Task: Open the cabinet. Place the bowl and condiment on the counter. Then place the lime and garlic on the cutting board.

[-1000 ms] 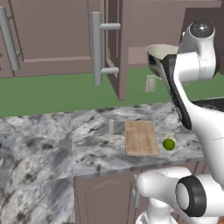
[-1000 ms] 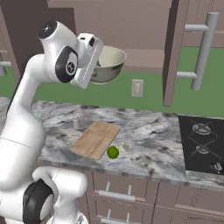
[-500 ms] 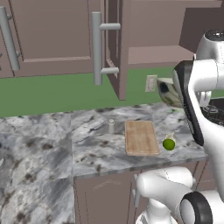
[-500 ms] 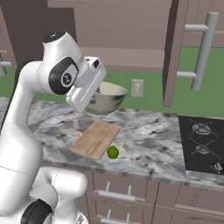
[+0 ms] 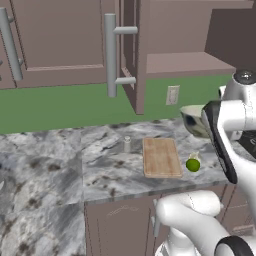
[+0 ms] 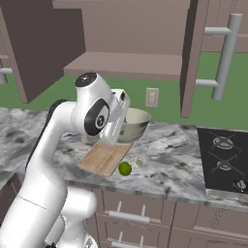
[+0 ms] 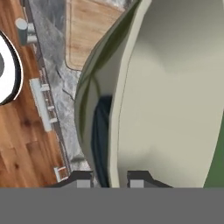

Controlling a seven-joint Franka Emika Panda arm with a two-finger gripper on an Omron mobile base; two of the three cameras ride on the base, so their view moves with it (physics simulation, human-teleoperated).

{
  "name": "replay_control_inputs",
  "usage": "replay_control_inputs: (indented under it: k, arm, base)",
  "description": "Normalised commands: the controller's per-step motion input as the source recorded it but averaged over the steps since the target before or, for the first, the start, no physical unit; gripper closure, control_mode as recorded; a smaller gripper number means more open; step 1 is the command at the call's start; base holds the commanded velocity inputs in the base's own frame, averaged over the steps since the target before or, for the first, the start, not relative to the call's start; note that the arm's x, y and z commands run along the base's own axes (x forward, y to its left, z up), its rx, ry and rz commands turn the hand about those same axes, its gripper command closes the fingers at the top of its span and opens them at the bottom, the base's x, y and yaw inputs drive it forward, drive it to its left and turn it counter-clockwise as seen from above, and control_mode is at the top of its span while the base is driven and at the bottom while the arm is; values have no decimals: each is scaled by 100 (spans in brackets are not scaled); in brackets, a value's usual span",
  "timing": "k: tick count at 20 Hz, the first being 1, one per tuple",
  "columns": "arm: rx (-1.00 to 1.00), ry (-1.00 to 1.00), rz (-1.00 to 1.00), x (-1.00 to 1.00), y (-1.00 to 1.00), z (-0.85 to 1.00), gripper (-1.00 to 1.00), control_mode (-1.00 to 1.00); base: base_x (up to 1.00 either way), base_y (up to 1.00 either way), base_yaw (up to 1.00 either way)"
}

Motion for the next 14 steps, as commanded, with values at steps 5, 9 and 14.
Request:
replay_control_inputs:
  k: [5, 9, 14]
  arm:
    - [-3, -6, 13, 41, -59, -37, 100, -100]
    - [-1, -1, 13, 43, -58, -39, 100, -100]
    - [-2, 0, 10, 54, -52, -43, 100, -100]
  base:
    - [0, 0, 0]
    - [0, 0, 0]
    - [0, 0, 0]
